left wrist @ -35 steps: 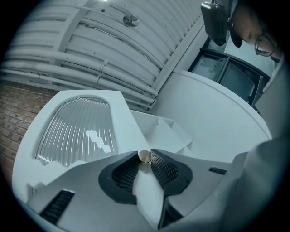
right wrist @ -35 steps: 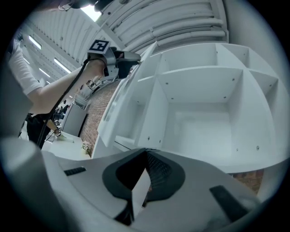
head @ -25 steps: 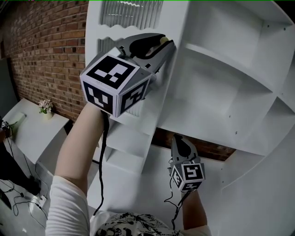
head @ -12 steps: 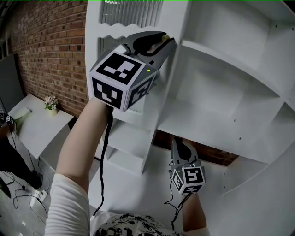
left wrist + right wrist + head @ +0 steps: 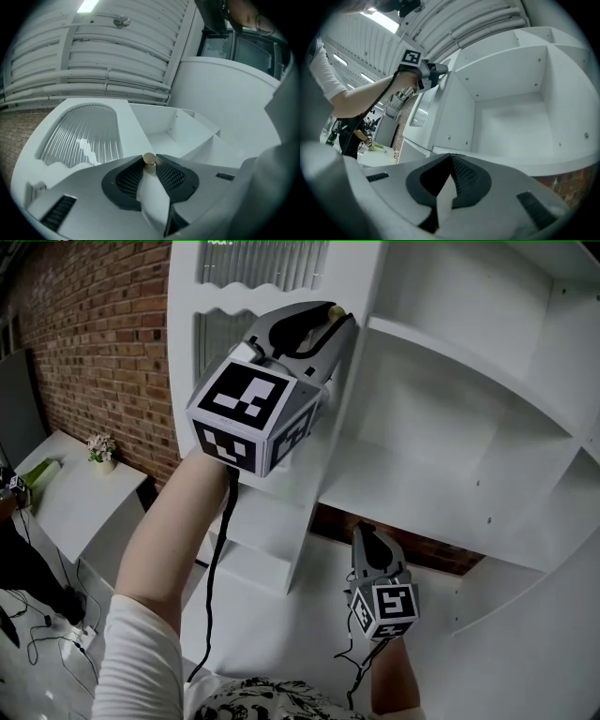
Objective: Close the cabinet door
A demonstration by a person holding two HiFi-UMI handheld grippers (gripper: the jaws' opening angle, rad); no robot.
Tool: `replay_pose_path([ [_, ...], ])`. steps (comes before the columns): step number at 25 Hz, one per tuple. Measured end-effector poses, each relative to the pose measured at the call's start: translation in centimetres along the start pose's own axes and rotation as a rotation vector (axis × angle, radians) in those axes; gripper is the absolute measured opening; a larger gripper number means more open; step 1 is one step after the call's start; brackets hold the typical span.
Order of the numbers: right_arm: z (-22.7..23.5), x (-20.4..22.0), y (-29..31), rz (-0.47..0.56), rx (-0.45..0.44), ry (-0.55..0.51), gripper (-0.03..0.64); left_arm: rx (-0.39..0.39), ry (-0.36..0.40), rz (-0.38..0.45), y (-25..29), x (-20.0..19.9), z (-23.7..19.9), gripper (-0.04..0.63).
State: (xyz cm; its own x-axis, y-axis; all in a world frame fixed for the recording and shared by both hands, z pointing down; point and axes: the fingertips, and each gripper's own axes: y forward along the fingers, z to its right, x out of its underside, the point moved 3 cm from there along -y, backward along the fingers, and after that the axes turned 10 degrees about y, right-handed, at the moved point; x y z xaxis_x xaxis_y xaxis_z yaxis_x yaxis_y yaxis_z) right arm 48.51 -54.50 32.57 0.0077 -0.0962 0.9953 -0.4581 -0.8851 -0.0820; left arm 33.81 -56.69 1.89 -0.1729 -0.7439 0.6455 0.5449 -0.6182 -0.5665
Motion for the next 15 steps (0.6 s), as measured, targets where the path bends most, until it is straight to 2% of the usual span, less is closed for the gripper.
replay_pose_path([
  [3,-0.7,0.2,-0.2,-0.001,0.010,0.011,0.006,-0.030,0.030,0.009,-0.8,0.3,0.3,0.101],
  [5,-1.2,0.4,-0.2,-0.001,0.016,0.021,0.006,-0.019,-0.013,0.025,-1.4,0.4,0.4,0.110],
  [7,-1.8,0.8,-0.4,0.000,0.027,0.034,0.006,0.013,-0.063,0.013,-2.5,1.1,0.8,0.092],
  [10,-2.8,1.3,-0.6,0.006,0.041,0.053,0.006,0.060,-0.097,-0.017,-5.2,3.5,2.1,0.084],
  [14,-4.9,1.1,-0.9,0.040,0.051,0.073,0.006,0.151,-0.134,-0.113,-9.9,7.9,5.0,0.079],
  [15,-5.5,1.1,-1.0,0.051,0.058,0.070,0.005,0.168,-0.149,-0.133,-11.1,8.9,5.4,0.060],
])
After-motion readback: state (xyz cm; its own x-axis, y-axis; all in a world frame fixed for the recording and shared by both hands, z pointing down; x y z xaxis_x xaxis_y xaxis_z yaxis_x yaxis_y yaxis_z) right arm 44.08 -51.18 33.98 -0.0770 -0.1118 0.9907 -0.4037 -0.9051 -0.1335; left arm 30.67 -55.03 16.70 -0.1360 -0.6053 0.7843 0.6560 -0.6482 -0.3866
